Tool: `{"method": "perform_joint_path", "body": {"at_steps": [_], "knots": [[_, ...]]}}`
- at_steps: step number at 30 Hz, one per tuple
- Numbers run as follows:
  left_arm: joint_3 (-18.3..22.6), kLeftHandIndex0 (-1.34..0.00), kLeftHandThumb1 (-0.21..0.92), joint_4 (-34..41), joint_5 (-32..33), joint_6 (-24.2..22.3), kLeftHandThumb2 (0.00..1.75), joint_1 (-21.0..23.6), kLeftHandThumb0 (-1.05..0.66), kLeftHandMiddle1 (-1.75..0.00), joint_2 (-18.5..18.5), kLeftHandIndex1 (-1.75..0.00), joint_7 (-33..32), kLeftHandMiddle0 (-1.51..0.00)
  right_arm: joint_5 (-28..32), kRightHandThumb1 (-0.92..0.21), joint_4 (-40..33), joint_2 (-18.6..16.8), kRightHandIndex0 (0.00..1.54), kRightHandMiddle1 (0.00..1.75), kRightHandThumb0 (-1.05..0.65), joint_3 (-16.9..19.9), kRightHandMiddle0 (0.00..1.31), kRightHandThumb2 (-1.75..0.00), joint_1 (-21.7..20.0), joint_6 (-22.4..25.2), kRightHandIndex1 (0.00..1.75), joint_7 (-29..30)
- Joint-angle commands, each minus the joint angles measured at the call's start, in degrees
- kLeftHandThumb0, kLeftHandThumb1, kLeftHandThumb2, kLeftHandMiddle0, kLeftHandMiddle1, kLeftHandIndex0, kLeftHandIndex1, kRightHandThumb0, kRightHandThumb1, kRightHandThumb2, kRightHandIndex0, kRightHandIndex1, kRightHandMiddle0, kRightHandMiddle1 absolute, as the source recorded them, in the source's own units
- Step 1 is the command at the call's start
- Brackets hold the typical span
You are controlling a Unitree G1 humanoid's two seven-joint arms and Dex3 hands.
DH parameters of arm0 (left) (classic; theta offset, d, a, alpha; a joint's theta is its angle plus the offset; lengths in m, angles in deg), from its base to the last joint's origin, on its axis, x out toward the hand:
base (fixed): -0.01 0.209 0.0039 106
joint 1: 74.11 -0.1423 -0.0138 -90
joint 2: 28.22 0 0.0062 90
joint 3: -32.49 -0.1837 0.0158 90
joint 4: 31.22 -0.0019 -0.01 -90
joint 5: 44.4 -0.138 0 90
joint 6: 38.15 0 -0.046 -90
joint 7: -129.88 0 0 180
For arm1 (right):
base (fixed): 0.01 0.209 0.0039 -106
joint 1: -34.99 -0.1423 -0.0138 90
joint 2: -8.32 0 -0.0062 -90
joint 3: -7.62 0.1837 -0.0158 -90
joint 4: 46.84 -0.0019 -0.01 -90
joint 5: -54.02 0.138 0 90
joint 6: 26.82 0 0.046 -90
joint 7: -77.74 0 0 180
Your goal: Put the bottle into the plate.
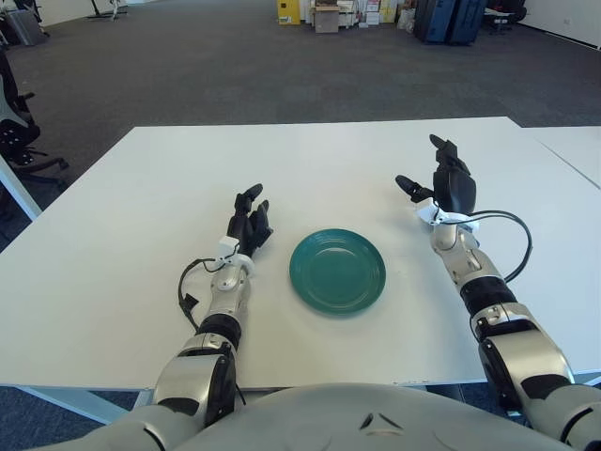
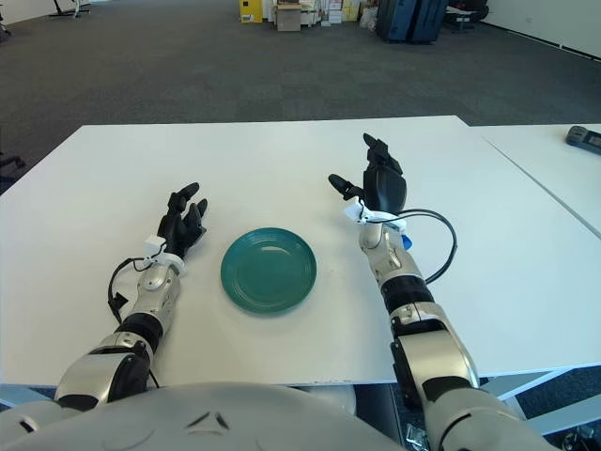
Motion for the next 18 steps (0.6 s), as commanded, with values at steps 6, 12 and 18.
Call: {"method": "perform_joint_path", "body": {"at_steps": [6,12,18], "knots": [[-0.4,0.00,0.92,-2.4,-0.3,-1.6,0.90,-2.9,-0.79,0.00,1.0,-0.85,-0.4,-0.39,-7.0,-0.92,5.5,3.7,0.01,0.02,-1.04,-7.0,0.00,-0.47,-6.0,15.2,0.00,-5.8],[-0.3,0.00,0.92,-2.3,-0.1,-1.5,0.90,-3.2,-0.80,0.00,1.0,-0.85,-0.1,-0.38,-8.0,-0.92,7.8,4.8,0.00,0.00,-1.05,-9.7,0.00,-0.49,-8.2,19.6,0.00,-8.4],[-0.3,0.00,0.92,-2.0,0.1,-1.3,0.90,-3.4,-0.78,0.00,1.0,-0.84,0.3,-0.38,-9.0,-0.92,9.1,6.1,0.00,0.00,-1.05,-12.4,0.00,-0.49,-9.4,23.7,0.00,-10.9]]}}
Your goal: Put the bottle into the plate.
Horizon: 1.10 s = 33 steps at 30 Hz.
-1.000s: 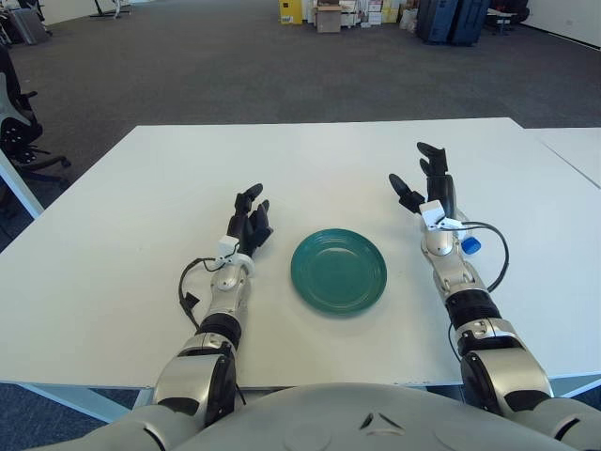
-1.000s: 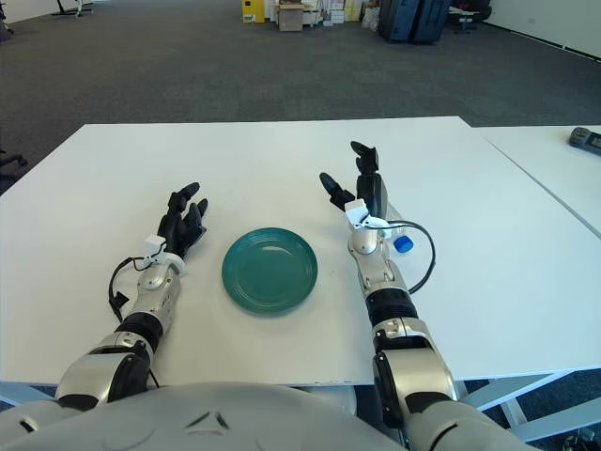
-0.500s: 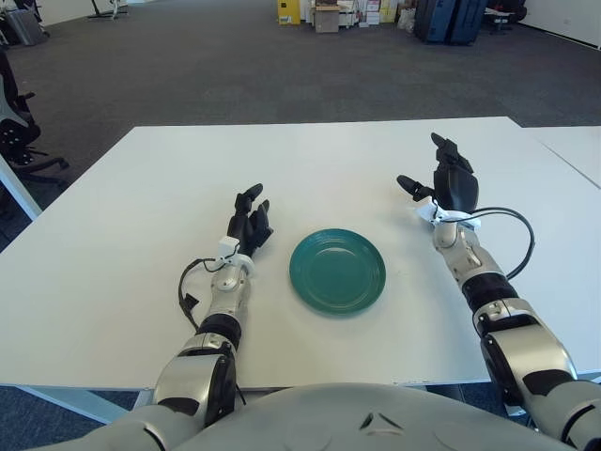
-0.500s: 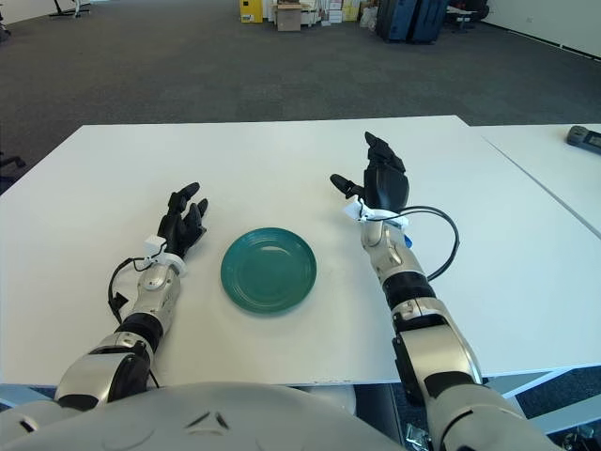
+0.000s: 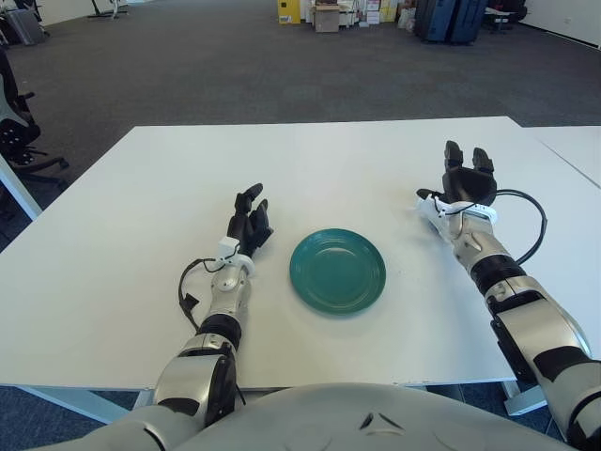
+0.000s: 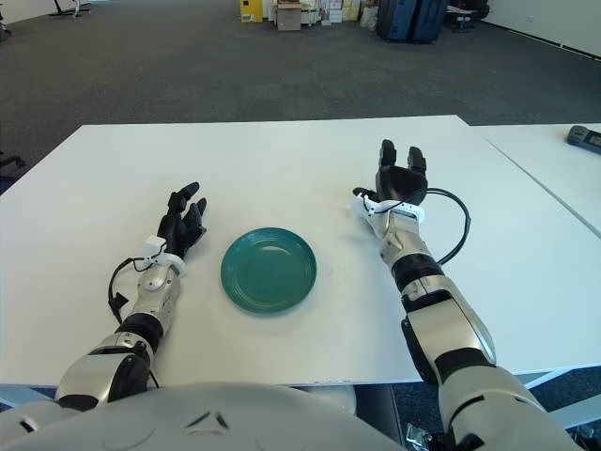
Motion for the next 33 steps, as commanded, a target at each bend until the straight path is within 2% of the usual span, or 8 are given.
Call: {"method": "perform_joint_path", "body": {"at_steps": [1,8,18,25,33], "knots": [[-0.3,0.00,0.92,-2.1,0.1,-1.9,0.89,-3.2,-0.78,0.00,0.9,-0.84,0.3,-0.38,-1.2,-0.92,0.8,1.0,0.00,0.00,-1.05,-1.7,0.00,-0.49,-2.8,2.0,0.00,-1.6],[-0.5,0.00,0.92,-1.6,-0.1,-1.8,0.90,-3.5,-0.77,0.00,1.0,-0.83,0.4,-0.39,-0.6,-0.92,3.2,1.6,0.00,0.00,-1.05,-3.8,0.00,-0.49,-4.2,3.9,0.00,-5.1],[-0.9,0.00,0.92,-0.2,-0.1,-2.5,0.92,-4.1,-0.77,0.00,0.9,-0.84,0.8,-0.39,0.9,-0.92,10.5,0.8,0.00,0.00,-1.05,-5.5,0.00,-0.51,-6.4,2.9,0.00,-7.3],[-1.1,0.00,0.92,0.5,0.2,-2.9,0.92,-4.5,-0.78,0.00,0.8,-0.85,1.2,-0.39,2.1,-0.92,14.0,-0.3,0.00,0.00,-1.05,-5.6,0.00,-0.51,-6.6,2.5,0.00,-8.4],[-1.2,0.00,0.92,1.3,0.2,-3.3,0.93,-4.8,-0.79,0.00,0.6,-0.87,1.4,-0.39,4.1,-0.92,14.1,-1.8,0.00,0.00,-1.05,-5.4,0.00,-0.51,-5.3,2.8,0.00,-10.3]]}}
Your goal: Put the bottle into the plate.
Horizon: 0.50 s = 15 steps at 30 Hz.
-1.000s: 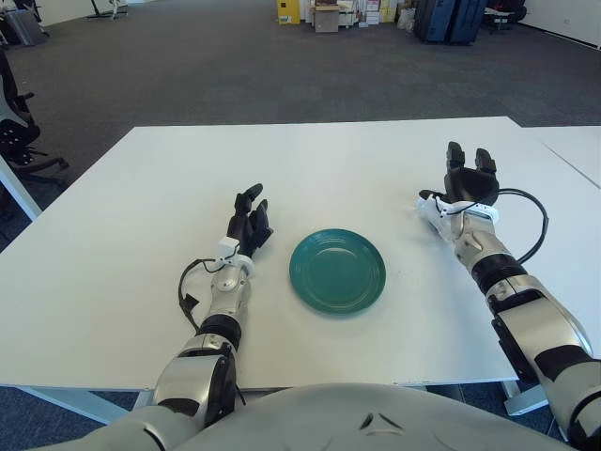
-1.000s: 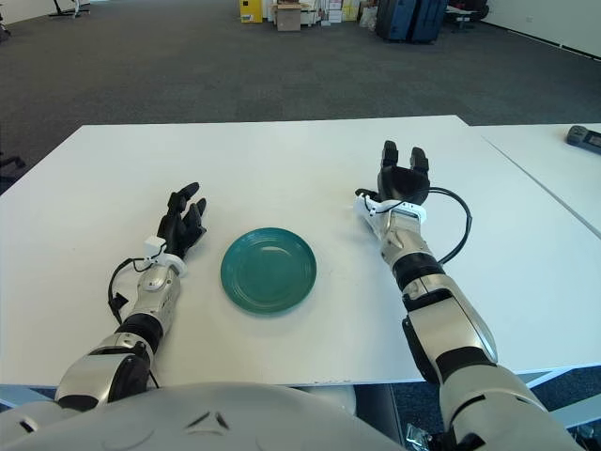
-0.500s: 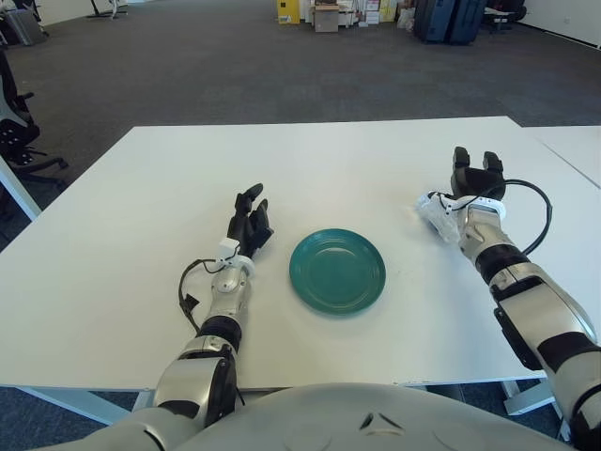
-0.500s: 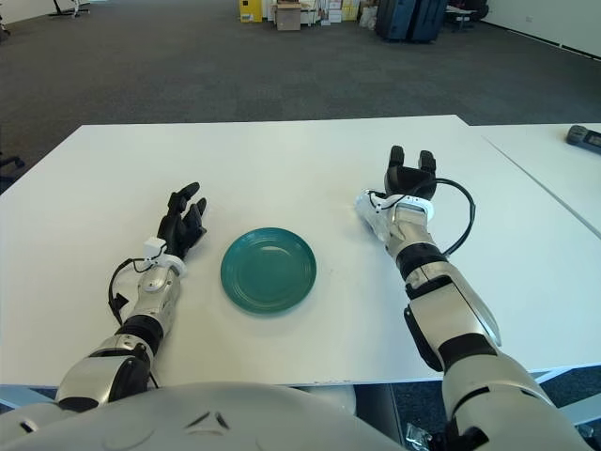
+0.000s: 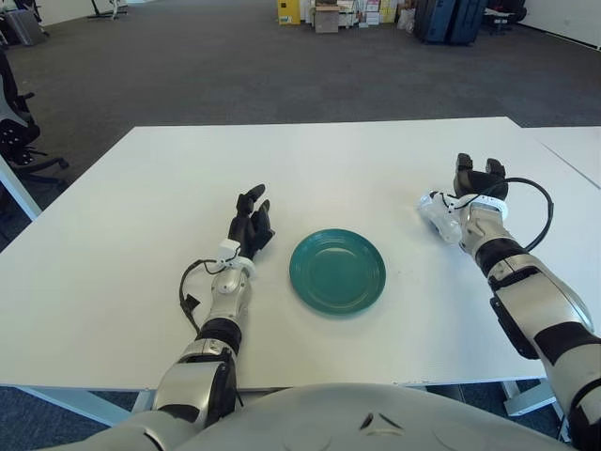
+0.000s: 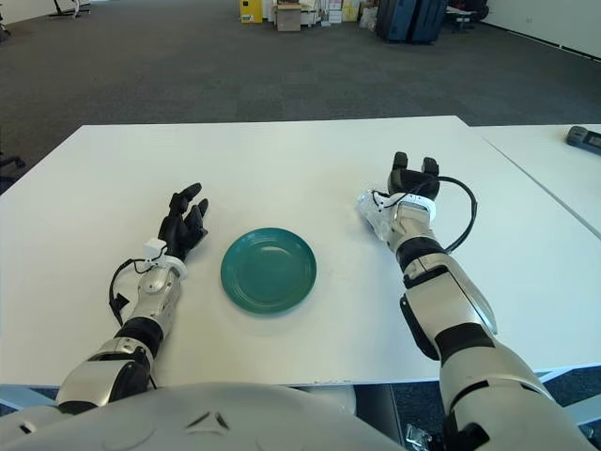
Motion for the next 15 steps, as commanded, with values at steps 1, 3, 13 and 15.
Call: {"method": "perform_joint_path", "body": {"at_steps": [1,3,13,15], "knots": [[-0.3,0.00,0.92,-1.8,0.1,-2.6,0.93,-2.9,-0.79,0.00,0.3,-0.87,0.5,-0.39,1.5,-0.92,0.8,-2.1,0.00,0.00,-1.05,-0.3,0.00,-0.50,2.2,0.1,0.00,-2.0],[-0.3,0.00,0.92,-1.6,0.1,-2.8,0.93,-3.0,-0.79,0.00,0.3,-0.87,0.5,-0.39,1.8,-0.92,0.7,-2.3,0.00,0.00,-1.05,-0.3,0.00,-0.50,2.4,0.1,0.00,-2.3],[-0.5,0.00,0.92,-0.9,0.0,-2.8,0.94,-3.1,-0.79,-0.01,0.3,-0.89,0.5,-0.40,3.8,-0.92,0.0,-3.7,0.00,0.00,-1.05,-0.2,0.00,-0.51,3.5,-0.1,0.00,-2.9],[-0.6,0.00,0.92,-0.8,-0.1,-2.8,0.94,-3.2,-0.79,-0.01,0.3,-0.89,0.5,-0.40,4.2,-0.92,-0.3,-4.2,0.00,0.00,-1.05,0.1,0.00,-0.51,3.9,-0.1,0.00,-2.7]]}}
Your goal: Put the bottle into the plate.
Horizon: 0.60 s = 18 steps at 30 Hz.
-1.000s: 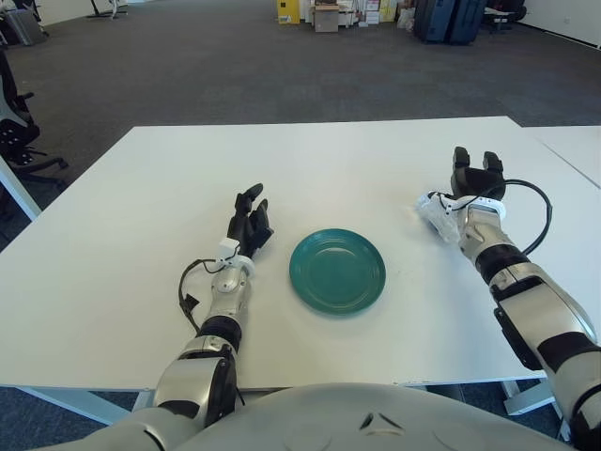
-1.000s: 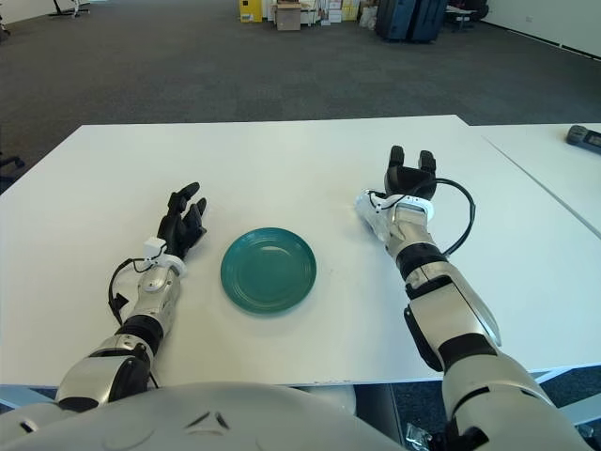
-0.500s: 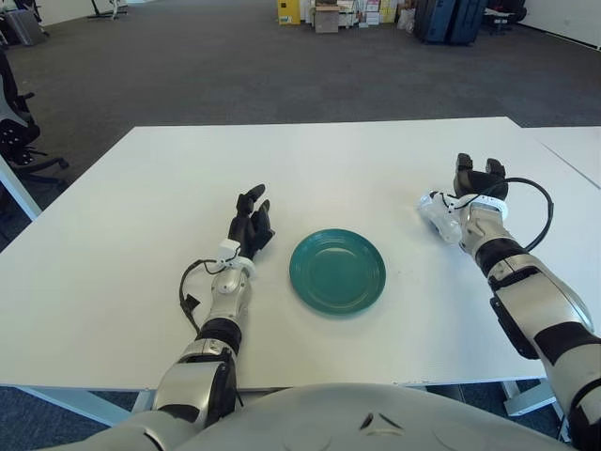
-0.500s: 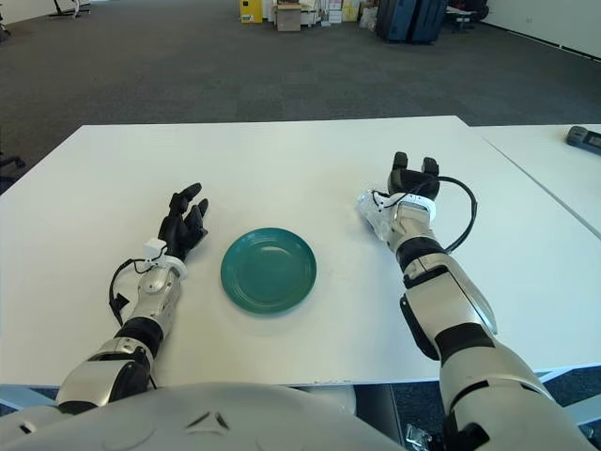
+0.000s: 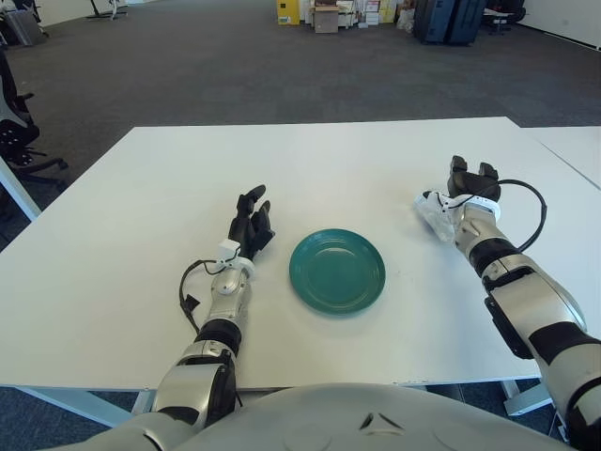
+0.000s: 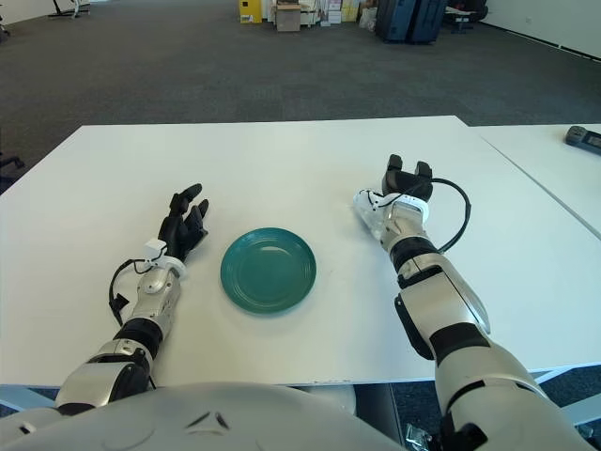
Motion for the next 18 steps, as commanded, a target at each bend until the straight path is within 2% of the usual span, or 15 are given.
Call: {"method": "perform_joint_path", "body": {"at_steps": [1,18], "knots": [[-0.3,0.00,0.92,-1.7,-0.1,-2.0,0.94,-2.8,-0.79,-0.01,0.3,-0.89,0.3,-0.40,1.7,-0.92,0.8,-2.5,0.00,0.00,-1.05,-0.2,0.00,-0.51,3.7,-0.1,0.00,-1.6],[-0.4,0.00,0.92,-1.0,0.2,-2.9,0.93,-2.9,-0.80,-0.01,0.3,-0.91,0.4,-0.41,3.1,-0.92,-6.7,-3.6,0.00,0.00,-1.05,0.7,0.00,-0.54,8.8,1.5,0.00,0.7]]}}
